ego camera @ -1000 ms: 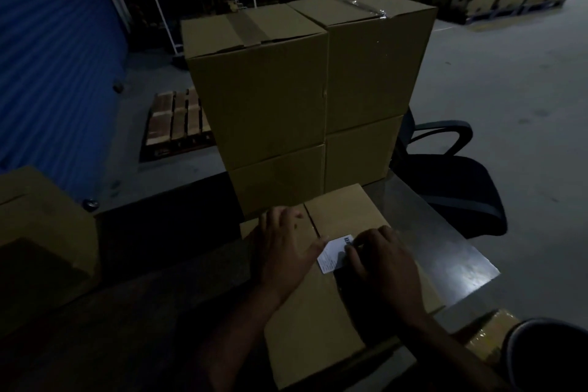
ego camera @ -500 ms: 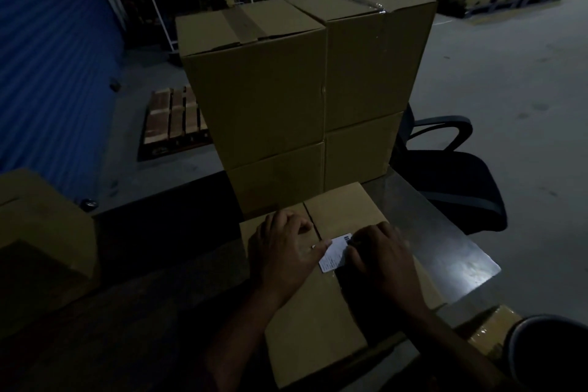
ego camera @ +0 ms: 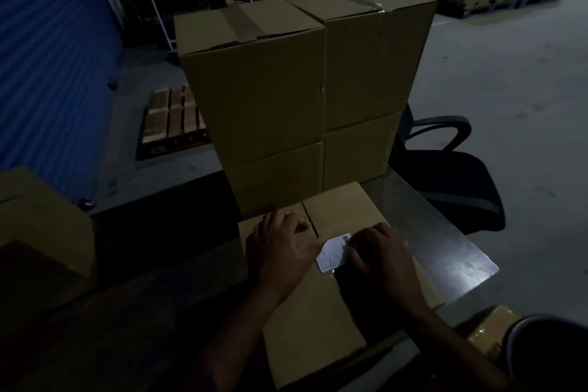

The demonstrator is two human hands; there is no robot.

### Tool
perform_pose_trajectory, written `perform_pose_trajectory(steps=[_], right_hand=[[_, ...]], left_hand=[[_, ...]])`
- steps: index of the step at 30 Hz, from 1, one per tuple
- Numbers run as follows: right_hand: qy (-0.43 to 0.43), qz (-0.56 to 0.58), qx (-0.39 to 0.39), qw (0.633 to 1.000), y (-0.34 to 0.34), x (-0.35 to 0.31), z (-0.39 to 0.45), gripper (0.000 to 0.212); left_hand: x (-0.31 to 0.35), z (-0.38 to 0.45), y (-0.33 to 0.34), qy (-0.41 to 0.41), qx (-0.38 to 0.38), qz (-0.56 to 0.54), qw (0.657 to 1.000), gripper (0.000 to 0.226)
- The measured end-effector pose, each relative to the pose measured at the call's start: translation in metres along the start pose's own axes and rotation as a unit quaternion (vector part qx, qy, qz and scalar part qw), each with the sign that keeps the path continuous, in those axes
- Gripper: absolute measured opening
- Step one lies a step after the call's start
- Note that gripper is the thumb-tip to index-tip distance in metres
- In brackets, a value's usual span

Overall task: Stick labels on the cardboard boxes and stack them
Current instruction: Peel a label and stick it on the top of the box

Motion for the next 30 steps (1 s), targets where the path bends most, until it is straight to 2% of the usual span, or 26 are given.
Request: perform_pose_trajectory(steps=[4,6,9,11,13,15,18,22,25,27,30], right_hand=[[0.042,0.0,0.038,0.998,-0.01,0.006,-0.027,0.018],[0.038,-0.059,0.063,0.996,-0.012,0.006,-0.046,0.027],[0.024,-0.108,0.055,0.992,-0.009,0.005,-0.054,0.041],[0.009,-0.093,0.065,0.994,-0.007,0.008,-0.047,0.035],[-0.01,-0.079,0.069,0.994,-0.006,0.01,-0.032,0.029],[-0.042,-0.075,0.048,0.995,-0.004,0.014,-0.007,0.028],[-0.134,-0.084,-0.025,0.987,-0.002,0.016,0.039,0.028],[-0.193,-0.056,-0.086,0.976,-0.01,-0.003,0.077,0.028],[-0.191,-0.064,-0.098,0.975,-0.001,-0.012,0.076,0.02],[-0.133,-0.036,-0.062,0.989,0.003,-0.014,0.061,0.02],[-0.098,-0.049,-0.004,0.994,0.008,-0.022,0.035,0.023]], left_hand=[[-0.004,0.003,0.001,-0.024,0.01,-0.016,1.0,0.043],[-0.01,0.005,0.006,-0.044,0.012,-0.028,0.999,0.052],[-0.021,0.015,0.011,-0.09,-0.025,-0.045,0.995,0.073],[-0.026,0.023,0.008,-0.107,-0.042,-0.04,0.993,0.078],[-0.031,0.027,0.003,-0.098,-0.044,0.008,0.994,0.073],[-0.037,0.025,-0.006,-0.116,-0.039,0.054,0.991,0.068],[-0.046,0.012,-0.024,-0.174,-0.034,0.089,0.98,0.067],[-0.04,-0.02,-0.036,-0.235,-0.034,-0.003,0.971,0.071],[-0.025,-0.043,-0.029,-0.235,-0.023,-0.031,0.971,0.07],[-0.02,-0.048,-0.023,-0.223,-0.01,-0.062,0.973,0.066],[-0.014,-0.037,-0.022,-0.142,0.02,-0.034,0.989,0.053]])
Point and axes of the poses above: each hand's wrist, its own z-axis towards the middle knuckle, its own y-axis out of the palm, x = y × z, the point moved 4 cm from there along z, towards the middle knuckle, and after that the axes turned 5 degrees about y, right-handed, at the moved point
